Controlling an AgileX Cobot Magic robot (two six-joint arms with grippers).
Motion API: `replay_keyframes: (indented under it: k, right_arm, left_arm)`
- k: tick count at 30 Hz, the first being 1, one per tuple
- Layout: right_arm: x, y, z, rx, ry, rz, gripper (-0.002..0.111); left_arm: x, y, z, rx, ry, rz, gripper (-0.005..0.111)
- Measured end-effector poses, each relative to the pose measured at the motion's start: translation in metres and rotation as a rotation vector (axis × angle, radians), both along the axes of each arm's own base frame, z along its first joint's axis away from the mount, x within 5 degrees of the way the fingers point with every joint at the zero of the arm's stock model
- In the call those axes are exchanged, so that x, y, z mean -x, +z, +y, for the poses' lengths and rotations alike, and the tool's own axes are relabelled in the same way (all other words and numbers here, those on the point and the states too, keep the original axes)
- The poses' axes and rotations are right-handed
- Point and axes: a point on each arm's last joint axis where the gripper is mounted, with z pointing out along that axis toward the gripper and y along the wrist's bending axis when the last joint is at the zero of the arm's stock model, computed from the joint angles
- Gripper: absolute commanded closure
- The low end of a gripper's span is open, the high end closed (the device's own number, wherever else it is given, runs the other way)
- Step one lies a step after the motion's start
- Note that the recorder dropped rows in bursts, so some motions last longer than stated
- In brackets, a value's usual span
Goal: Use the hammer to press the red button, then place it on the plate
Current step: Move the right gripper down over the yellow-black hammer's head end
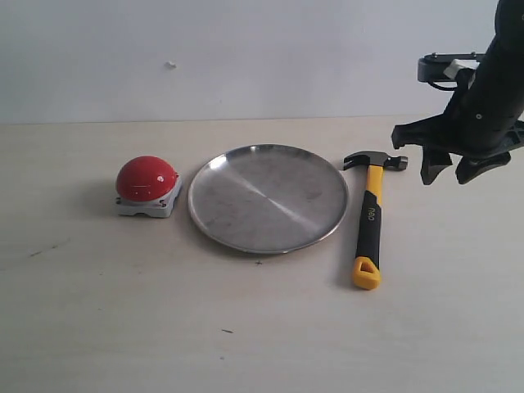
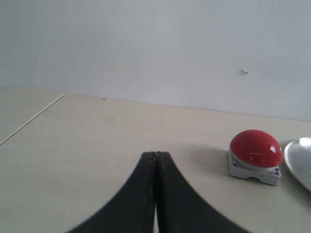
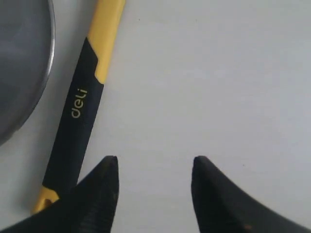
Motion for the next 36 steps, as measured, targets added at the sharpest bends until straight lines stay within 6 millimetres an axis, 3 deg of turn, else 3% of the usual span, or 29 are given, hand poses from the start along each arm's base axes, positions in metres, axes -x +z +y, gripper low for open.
replay_keyframes:
  k: [8,14,19,36]
  right_arm:
    - [-0.041,-0.008,-0.006,-0.014,-0.049,0.086,0.061]
    - [-0.073,-0.016,0.006,-0.101,-0.050,0.094,0.055]
    - [-0.093,-0.009,0.018,-0.170,-0.042,0.041,0.055]
    - [-0.140,-0.078,0.022,-0.146,-0.144,0.146,0.055]
  left_arm:
    - [0.000,0.000,0.000,0.000,0.000,0.002,0.107]
    - [0.000,0.000,0.000,0.000,0.000,0.002,0.107]
    - [0.000,0.000,0.000,0.000,0.000,0.002,0.107]
    - [0.000,0.000,0.000,0.000,0.000,0.002,0.107]
